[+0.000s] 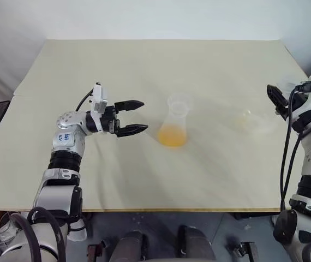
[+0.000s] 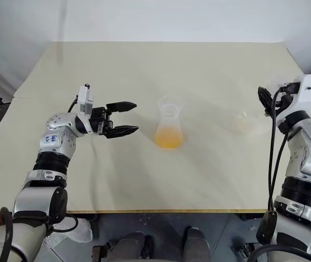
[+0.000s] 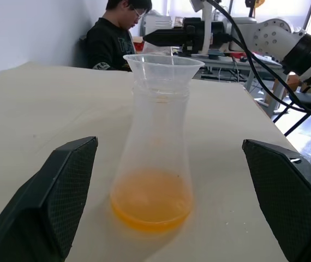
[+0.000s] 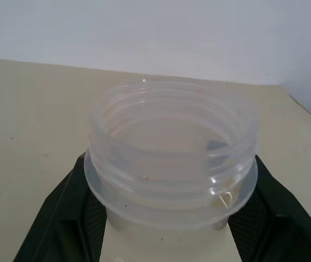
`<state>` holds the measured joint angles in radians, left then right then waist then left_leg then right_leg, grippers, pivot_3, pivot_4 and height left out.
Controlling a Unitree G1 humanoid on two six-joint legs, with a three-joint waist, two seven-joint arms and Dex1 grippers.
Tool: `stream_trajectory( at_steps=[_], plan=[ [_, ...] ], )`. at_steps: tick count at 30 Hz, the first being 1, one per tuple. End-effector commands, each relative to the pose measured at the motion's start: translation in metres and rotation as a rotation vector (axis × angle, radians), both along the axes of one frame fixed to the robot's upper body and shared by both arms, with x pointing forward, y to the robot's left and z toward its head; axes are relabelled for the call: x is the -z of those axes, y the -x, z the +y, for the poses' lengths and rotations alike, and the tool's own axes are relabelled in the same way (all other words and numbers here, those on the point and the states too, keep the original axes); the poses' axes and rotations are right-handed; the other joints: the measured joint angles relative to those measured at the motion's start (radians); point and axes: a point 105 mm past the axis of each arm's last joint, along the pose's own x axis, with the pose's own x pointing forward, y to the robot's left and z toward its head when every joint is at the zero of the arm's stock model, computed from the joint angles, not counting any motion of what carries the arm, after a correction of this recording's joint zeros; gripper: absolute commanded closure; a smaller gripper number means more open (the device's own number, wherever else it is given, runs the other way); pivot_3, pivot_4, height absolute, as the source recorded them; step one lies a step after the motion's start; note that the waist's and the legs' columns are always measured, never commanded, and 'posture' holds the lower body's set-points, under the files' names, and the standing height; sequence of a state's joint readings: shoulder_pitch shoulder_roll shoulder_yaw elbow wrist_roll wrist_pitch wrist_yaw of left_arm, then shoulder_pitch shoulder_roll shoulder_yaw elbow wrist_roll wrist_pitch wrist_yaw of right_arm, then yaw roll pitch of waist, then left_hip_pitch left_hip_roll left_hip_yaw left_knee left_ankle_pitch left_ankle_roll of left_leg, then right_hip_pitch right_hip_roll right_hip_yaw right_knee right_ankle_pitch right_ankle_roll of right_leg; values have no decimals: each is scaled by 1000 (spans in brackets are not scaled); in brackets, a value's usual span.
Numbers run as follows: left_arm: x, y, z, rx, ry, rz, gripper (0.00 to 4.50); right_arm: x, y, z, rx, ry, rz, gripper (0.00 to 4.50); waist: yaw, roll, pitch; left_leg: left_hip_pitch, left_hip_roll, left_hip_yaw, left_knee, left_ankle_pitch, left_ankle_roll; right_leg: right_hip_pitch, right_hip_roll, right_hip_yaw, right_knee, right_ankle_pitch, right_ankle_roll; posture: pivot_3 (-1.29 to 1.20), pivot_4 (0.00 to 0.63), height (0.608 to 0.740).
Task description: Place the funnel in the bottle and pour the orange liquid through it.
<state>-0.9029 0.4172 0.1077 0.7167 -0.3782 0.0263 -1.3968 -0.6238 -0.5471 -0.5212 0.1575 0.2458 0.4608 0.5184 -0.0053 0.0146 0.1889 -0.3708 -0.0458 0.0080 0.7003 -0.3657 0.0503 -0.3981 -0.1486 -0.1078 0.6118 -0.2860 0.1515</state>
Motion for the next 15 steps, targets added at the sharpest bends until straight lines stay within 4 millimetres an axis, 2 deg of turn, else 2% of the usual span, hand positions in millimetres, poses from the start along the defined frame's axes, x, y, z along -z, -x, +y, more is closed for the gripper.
stream_trajectory(
  at_steps=[1,4,9,15],
  plan=[
    [-8,2,3,-5,-13,-32,0,-18,11,-7,17,8,-88,1031,1,0,0,0,0,0,0,0,0,0,0,0,0,0,0,0,150,740],
    [-8,2,3,-3,-14,-31,0,-12,16,-5,16,21,-77,25,2,0,0,0,0,0,0,0,0,0,0,0,0,0,0,0,150,740],
    [-7,2,0,1,-12,-29,0,-8,18,-5,24,37,-63,25,2,0,0,0,0,0,0,0,0,0,0,0,0,0,0,0,150,740],
    [-6,2,-1,4,-7,-24,0,-23,25,4,-26,69,-90,25,3,0,0,0,0,0,0,0,0,0,0,0,0,0,0,0,150,740]
  ],
)
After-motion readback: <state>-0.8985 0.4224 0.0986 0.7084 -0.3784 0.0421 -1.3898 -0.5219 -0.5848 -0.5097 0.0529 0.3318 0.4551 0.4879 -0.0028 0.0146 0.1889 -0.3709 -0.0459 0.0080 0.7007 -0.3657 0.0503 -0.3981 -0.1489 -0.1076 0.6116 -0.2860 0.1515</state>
